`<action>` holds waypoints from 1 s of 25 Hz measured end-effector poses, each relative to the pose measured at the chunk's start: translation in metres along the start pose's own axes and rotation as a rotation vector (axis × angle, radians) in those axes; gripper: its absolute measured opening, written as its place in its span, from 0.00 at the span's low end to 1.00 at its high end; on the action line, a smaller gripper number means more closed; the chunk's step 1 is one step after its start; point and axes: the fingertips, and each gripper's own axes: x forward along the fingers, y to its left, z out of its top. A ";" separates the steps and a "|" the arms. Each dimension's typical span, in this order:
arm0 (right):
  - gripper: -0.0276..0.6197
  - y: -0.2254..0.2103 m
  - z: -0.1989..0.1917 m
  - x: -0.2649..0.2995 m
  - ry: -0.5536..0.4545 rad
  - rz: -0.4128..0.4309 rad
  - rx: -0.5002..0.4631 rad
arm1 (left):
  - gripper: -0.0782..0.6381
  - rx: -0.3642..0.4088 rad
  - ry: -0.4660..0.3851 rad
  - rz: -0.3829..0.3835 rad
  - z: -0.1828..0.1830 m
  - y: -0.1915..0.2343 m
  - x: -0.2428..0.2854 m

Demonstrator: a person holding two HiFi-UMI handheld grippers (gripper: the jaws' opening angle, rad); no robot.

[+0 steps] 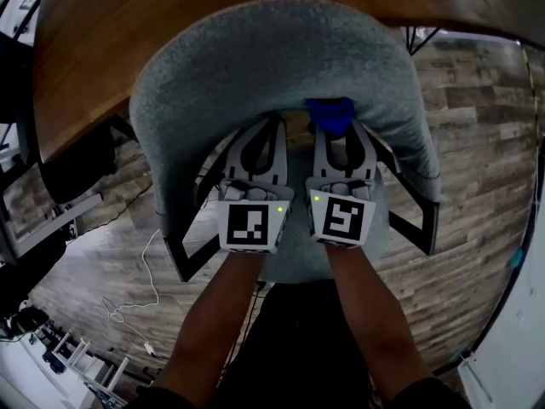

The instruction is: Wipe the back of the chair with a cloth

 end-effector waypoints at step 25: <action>0.24 -0.092 -0.016 -0.083 0.054 -0.325 0.212 | 0.12 0.104 0.010 -0.216 0.010 -0.087 0.004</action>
